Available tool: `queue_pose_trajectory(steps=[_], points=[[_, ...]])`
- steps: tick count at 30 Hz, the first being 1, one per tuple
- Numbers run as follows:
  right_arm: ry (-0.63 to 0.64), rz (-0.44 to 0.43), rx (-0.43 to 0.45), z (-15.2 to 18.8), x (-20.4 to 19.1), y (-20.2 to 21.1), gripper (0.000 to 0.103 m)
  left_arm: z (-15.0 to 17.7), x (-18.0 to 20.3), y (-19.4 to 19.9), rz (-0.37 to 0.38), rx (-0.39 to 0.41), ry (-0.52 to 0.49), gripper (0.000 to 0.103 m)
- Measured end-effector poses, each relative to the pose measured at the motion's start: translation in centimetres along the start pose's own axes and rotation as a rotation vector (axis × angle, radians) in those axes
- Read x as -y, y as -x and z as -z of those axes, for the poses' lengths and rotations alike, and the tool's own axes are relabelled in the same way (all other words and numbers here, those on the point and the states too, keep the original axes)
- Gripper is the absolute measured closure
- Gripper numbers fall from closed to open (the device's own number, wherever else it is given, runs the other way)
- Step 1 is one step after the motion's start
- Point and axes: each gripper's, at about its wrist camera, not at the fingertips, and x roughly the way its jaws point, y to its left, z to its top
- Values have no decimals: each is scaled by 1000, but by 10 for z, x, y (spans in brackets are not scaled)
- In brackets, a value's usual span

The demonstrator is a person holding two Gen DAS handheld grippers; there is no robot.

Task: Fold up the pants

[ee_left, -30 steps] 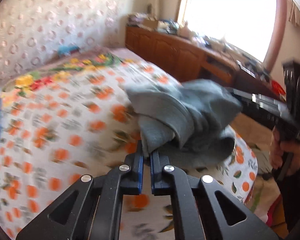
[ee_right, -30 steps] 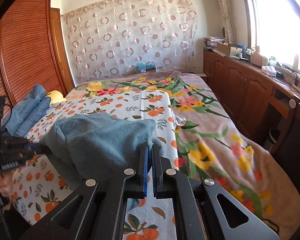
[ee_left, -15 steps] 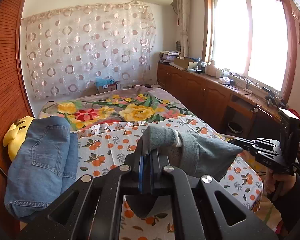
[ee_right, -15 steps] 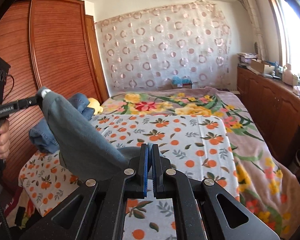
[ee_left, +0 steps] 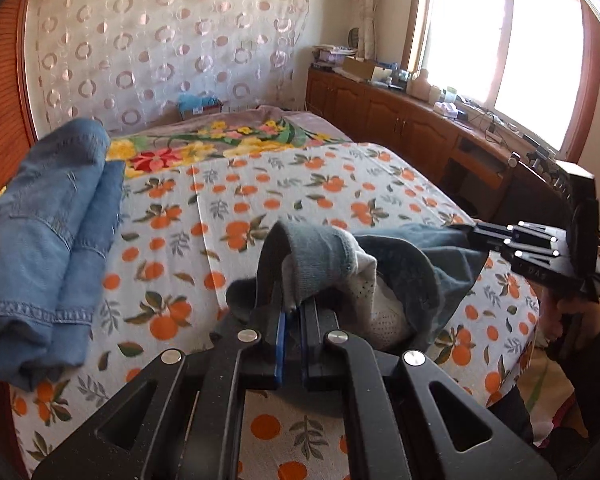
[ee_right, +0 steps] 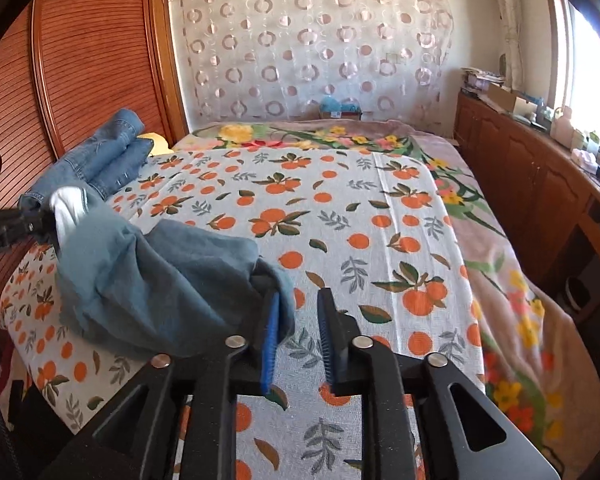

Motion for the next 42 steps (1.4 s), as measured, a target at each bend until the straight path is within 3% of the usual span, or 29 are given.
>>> queue_pose_trajectory(steps=[5,8,16,22,23,24,25,27,31,37,42], points=[[5,-61,31,-8,-34,8,68,5,3,2,3,-8,0,97],[16,-117,30,-18,-52,0,66,8,1,5,3,-6,5,96],[91,-247,4,-44,-105,-32,66,18,-16,16,-29,-1,39,73],[174,-252,-59,-51,-135,-67,66,28,-34,28,-45,18,86,59],[183,-240,-68,-51,-135,-71,66,30,-36,28,-48,17,90,59],[187,-235,-72,-51,-136,-73,81,31,-37,28,-48,16,95,59],[191,-233,-77,-52,-137,-74,89,32,-38,28,-48,15,98,58],[190,-229,-68,-52,-132,-73,99,33,-39,28,-44,14,100,58],[132,-179,16,-49,-100,-39,101,33,-33,24,-31,11,97,58],[-4,-25,139,-30,-27,14,101,34,-18,20,-5,3,73,57],[-107,67,125,10,25,40,101,34,-12,18,8,-2,68,57]])
